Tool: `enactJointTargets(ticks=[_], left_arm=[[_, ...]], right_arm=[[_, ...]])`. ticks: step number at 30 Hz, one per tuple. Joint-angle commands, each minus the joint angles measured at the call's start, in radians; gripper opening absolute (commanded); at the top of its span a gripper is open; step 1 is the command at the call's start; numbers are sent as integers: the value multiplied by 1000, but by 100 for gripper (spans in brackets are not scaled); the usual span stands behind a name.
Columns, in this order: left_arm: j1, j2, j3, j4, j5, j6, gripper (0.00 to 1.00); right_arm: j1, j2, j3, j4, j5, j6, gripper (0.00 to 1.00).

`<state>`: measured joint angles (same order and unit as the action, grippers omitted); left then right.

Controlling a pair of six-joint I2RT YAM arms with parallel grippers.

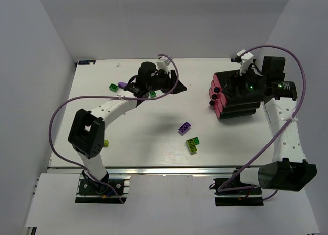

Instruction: Sort the legos into containers by color

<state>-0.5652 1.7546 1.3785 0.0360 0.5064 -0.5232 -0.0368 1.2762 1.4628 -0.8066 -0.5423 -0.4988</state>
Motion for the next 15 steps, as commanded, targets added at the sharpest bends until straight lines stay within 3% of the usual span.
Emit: enactJointTargets(ticks=[1, 2, 3, 4, 6, 8, 9, 10, 15], left_arm=[[-48, 26, 54, 80, -15, 120, 58], [-68, 35, 45, 147, -17, 133, 59], [-77, 58, 41, 181, -22, 156, 61], [-78, 72, 39, 211, -32, 164, 61], [-104, 121, 48, 303, -34, 184, 61], [-114, 157, 73, 352, -34, 193, 61], [-125, 198, 112, 361, -35, 198, 61], [-125, 221, 137, 366, -34, 201, 61], [-157, 376, 283, 395, -58, 154, 61]], right_arm=[[3, 17, 90, 73, -22, 140, 77], [2, 34, 99, 82, -12, 161, 71], [2, 43, 114, 95, 2, 189, 55], [0, 49, 122, 96, 7, 200, 46], [0, 71, 128, 96, 1, 227, 32], [0, 77, 119, 113, 2, 256, 33], [-2, 80, 113, 121, 19, 269, 45], [0, 83, 100, 133, 34, 294, 49], [-2, 138, 97, 136, 137, 348, 56]])
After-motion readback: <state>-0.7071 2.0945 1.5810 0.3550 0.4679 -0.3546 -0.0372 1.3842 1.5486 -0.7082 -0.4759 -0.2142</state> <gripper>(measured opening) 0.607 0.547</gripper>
